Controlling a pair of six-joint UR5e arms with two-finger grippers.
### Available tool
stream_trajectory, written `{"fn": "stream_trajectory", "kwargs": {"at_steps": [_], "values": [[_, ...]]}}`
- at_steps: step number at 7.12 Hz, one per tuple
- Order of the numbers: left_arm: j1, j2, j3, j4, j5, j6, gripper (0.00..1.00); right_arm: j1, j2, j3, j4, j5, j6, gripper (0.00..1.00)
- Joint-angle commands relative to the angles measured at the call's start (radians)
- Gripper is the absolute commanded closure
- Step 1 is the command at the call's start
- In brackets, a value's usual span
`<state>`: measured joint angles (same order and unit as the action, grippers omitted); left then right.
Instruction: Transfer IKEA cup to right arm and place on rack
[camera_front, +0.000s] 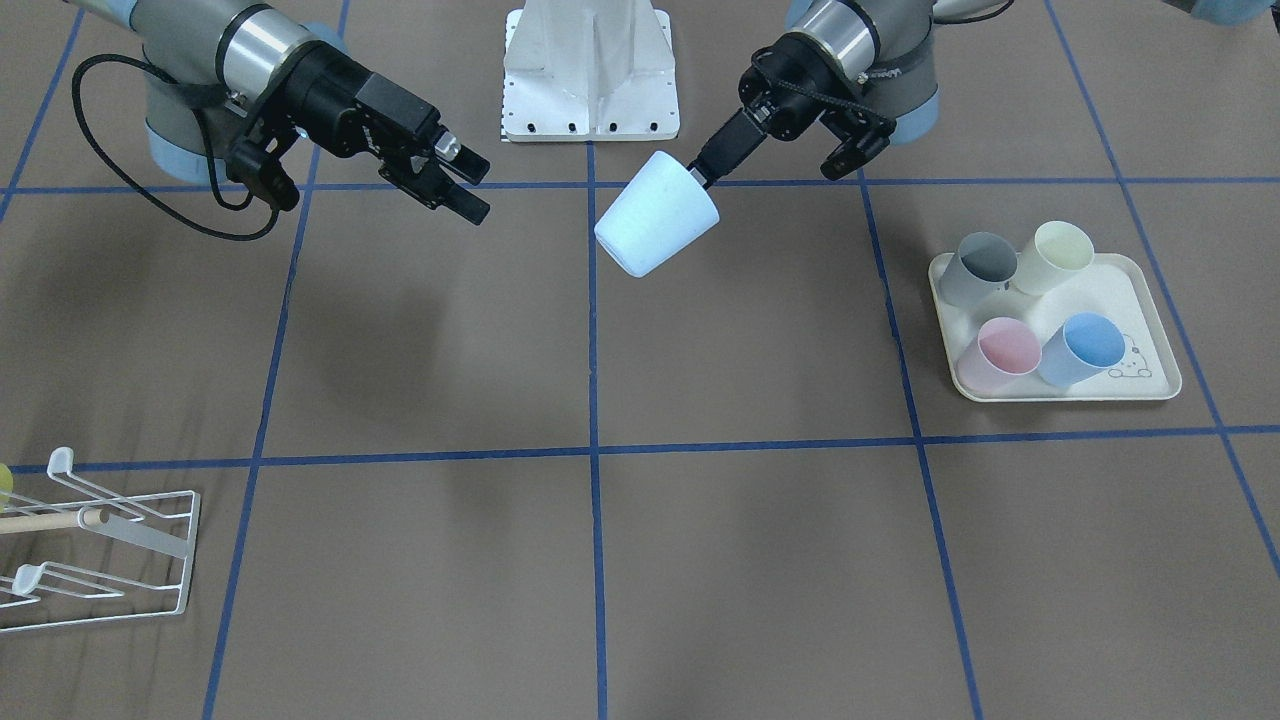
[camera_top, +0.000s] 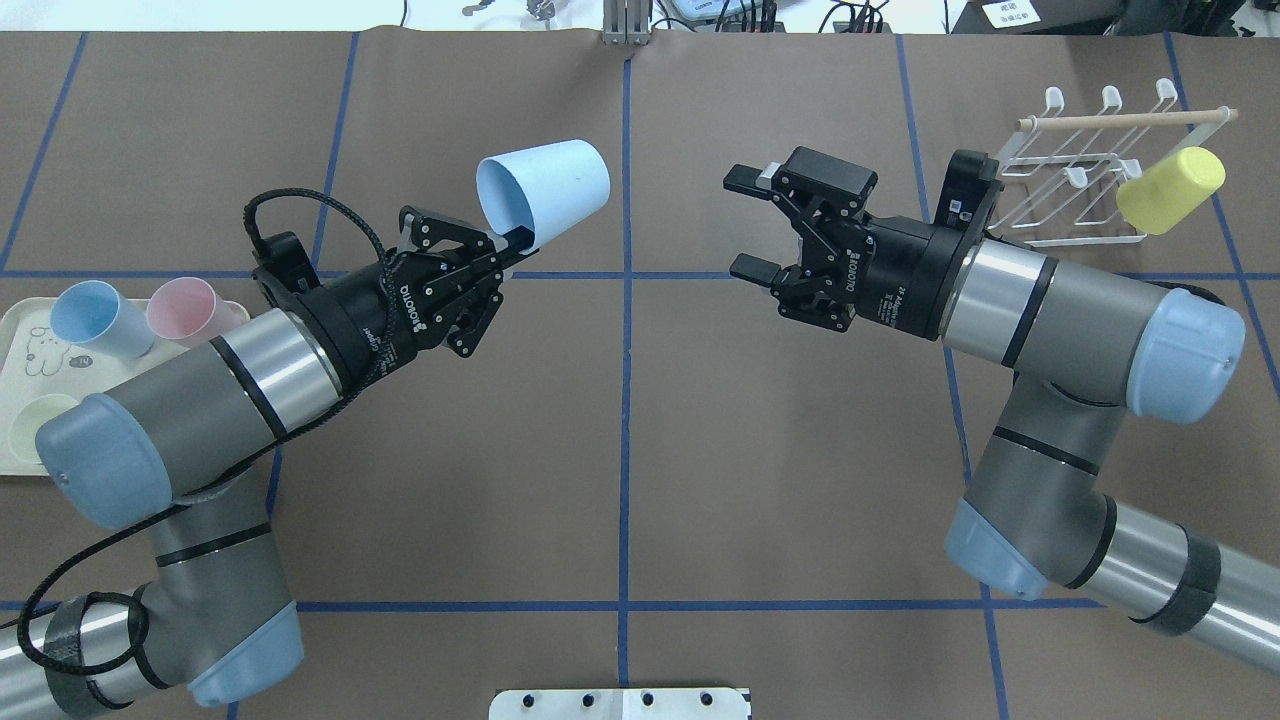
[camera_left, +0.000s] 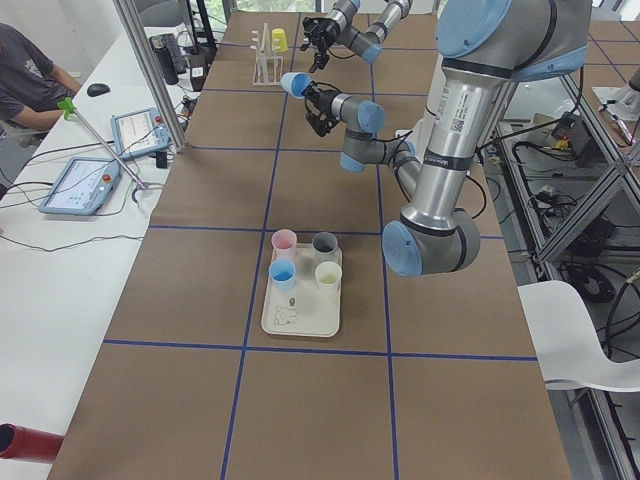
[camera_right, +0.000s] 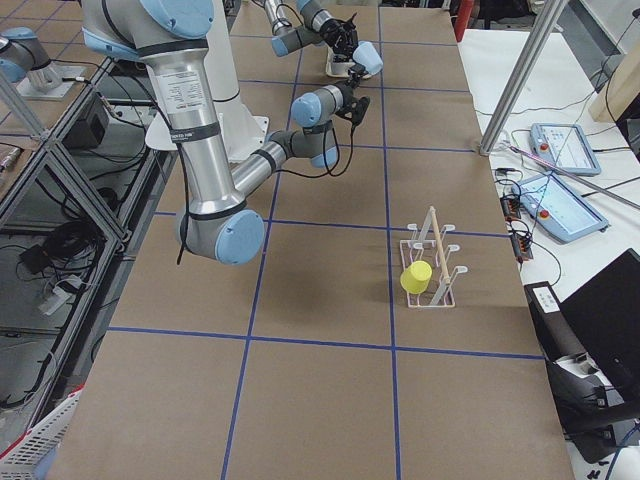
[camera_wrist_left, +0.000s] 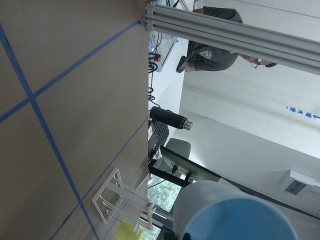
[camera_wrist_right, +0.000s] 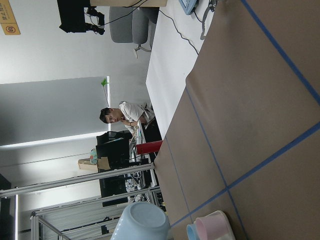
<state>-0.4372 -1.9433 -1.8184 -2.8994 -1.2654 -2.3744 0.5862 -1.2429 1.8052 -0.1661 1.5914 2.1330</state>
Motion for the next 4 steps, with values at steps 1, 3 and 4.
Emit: {"fn": "stream_trajectory", "kwargs": {"at_steps": [1, 3, 4], "values": [[0.018, -0.044, 0.034, -0.003, 0.007, 0.000, 1.00, -0.015, 0.029, -0.019, 0.000, -0.002, 0.005, 0.01], [0.032, -0.063, 0.048, 0.000, 0.011, 0.000, 1.00, -0.025, 0.057, -0.049, 0.002, -0.002, 0.004, 0.01], [0.056, -0.068, 0.048, 0.003, 0.033, 0.003, 1.00, -0.028, 0.057, -0.052, 0.000, -0.004, 0.004, 0.01]]}}
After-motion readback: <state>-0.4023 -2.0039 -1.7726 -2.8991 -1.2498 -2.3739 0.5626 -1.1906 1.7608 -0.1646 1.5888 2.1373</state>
